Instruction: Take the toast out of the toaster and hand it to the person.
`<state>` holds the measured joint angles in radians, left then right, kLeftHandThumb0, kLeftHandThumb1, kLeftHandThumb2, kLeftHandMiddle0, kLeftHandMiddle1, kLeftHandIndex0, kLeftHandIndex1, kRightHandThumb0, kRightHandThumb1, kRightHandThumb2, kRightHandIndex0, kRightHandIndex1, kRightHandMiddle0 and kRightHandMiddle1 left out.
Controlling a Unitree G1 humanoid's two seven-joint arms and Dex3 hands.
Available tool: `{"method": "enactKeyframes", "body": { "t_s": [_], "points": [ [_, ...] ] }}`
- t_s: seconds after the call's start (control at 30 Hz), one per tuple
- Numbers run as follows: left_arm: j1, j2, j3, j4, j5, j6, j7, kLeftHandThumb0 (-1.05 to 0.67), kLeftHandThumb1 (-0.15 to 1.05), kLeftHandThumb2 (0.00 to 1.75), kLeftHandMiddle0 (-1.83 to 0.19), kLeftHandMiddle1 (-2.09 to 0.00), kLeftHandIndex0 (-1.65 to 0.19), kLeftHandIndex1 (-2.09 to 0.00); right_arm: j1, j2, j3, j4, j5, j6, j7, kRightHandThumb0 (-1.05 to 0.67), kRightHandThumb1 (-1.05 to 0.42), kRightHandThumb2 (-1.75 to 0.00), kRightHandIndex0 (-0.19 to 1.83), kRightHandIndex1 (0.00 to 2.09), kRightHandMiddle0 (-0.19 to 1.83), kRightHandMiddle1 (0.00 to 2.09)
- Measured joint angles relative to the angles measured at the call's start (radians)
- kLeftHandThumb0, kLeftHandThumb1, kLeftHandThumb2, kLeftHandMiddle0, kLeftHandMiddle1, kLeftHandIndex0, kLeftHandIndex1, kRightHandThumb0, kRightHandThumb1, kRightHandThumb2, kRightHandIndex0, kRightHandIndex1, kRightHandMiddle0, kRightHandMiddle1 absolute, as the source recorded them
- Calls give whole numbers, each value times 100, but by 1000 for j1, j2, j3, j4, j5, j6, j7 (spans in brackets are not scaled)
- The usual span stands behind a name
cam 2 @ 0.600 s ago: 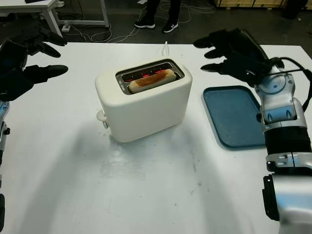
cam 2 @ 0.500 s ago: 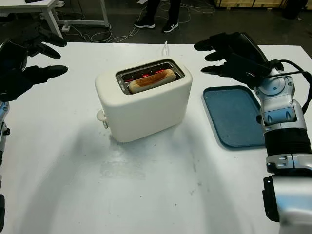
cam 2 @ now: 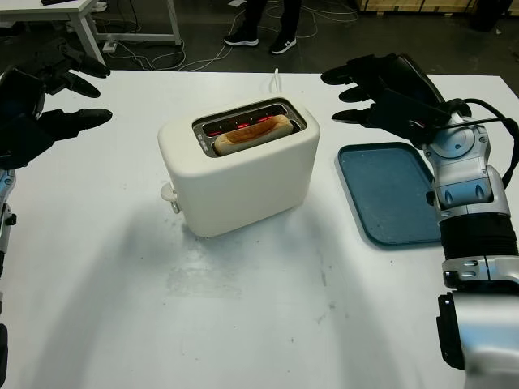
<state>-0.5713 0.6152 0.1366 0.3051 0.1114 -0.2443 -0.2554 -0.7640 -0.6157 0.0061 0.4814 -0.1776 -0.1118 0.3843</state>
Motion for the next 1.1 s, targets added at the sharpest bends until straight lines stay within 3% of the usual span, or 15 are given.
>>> {"method": "enactKeyframes", "body": {
  "t_s": [0.8,1.1],
  "points": [
    [10,-4,4,-25,-29,37,-3,-99,90,0,-27,-134,-26,-118,-12,10,-2,-17,9,-32,1,-16,-81,0,81,14,79,1],
    [10,-5,-2,15,-27,-6,-3,-95,90,0,-28,-134,-26,-119,-12,10,-6,-8,18,-39,0,-25,-81,0,83,16,79,1]
  ]
}}
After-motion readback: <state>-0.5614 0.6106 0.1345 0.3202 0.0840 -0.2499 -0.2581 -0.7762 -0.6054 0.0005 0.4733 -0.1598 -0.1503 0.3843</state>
